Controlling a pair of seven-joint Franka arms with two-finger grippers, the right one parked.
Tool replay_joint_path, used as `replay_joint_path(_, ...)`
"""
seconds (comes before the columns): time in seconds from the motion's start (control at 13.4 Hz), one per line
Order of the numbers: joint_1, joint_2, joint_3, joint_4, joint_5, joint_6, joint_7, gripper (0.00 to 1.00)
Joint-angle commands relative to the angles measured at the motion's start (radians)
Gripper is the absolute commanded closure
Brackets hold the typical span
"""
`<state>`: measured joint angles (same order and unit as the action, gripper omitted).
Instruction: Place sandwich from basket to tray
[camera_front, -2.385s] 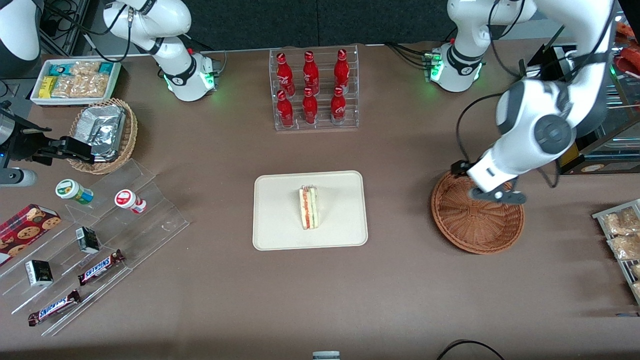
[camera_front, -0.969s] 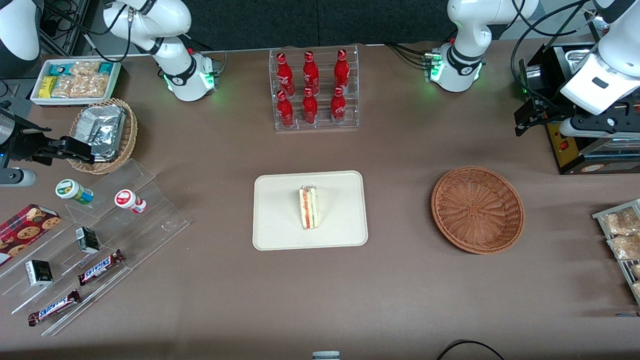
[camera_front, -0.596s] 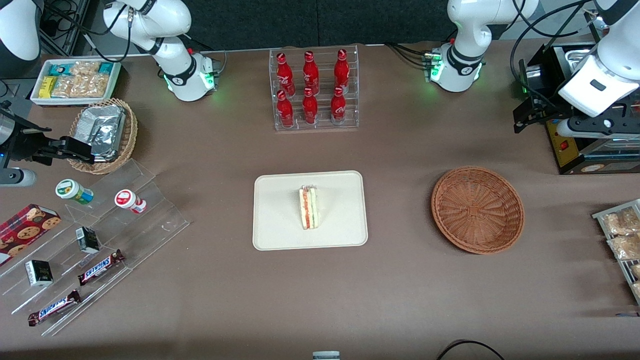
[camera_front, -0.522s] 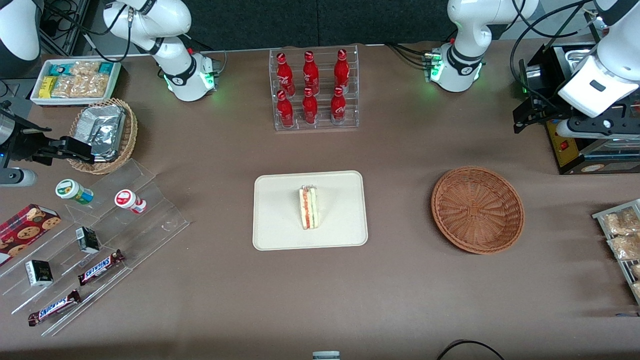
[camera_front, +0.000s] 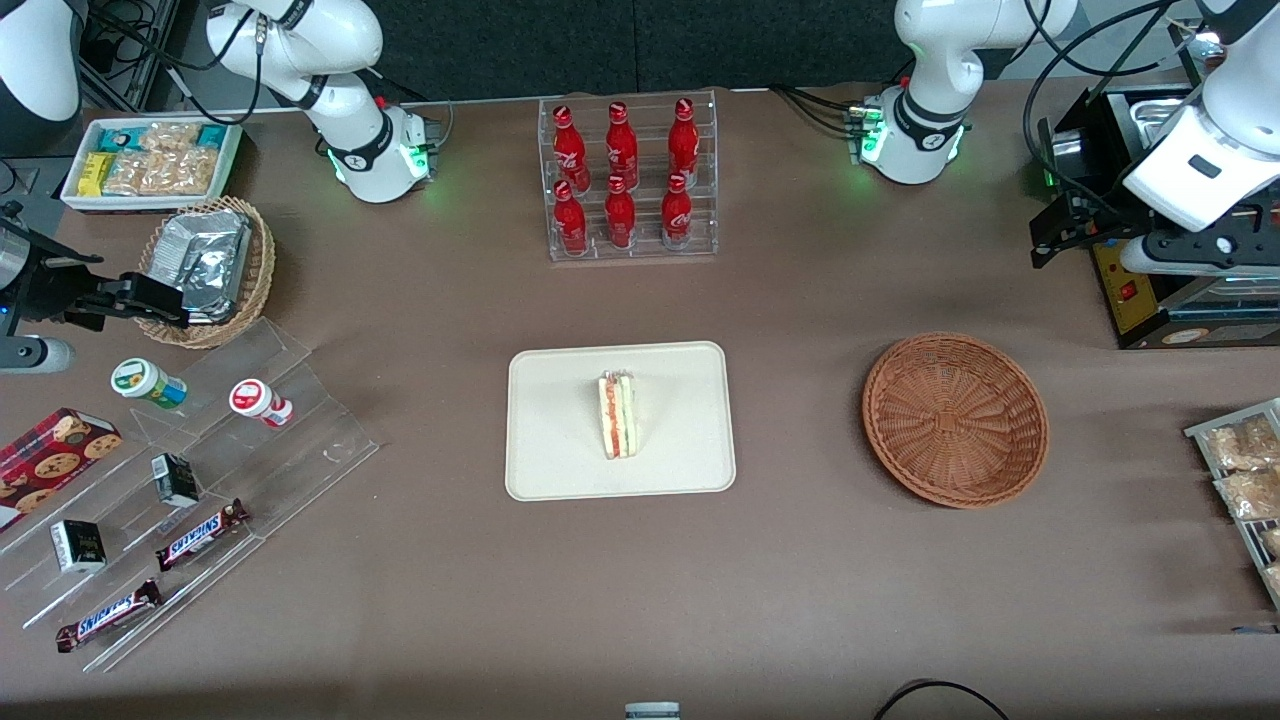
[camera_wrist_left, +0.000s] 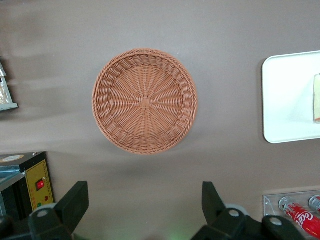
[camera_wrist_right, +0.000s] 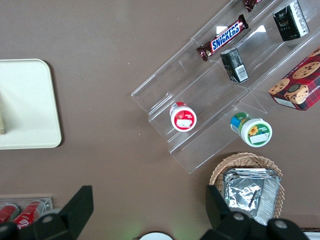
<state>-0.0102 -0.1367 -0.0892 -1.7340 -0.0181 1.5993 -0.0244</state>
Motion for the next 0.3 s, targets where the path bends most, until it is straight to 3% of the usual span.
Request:
replay_joint_path(0.0, -0.001, 0.026, -0.006, 0.053, -0.002, -0.03, -0.017, 0.0)
replay_joint_path(0.22, -0.001, 0.029, -0.006, 0.056, -0.002, -0.03, -0.019, 0.0)
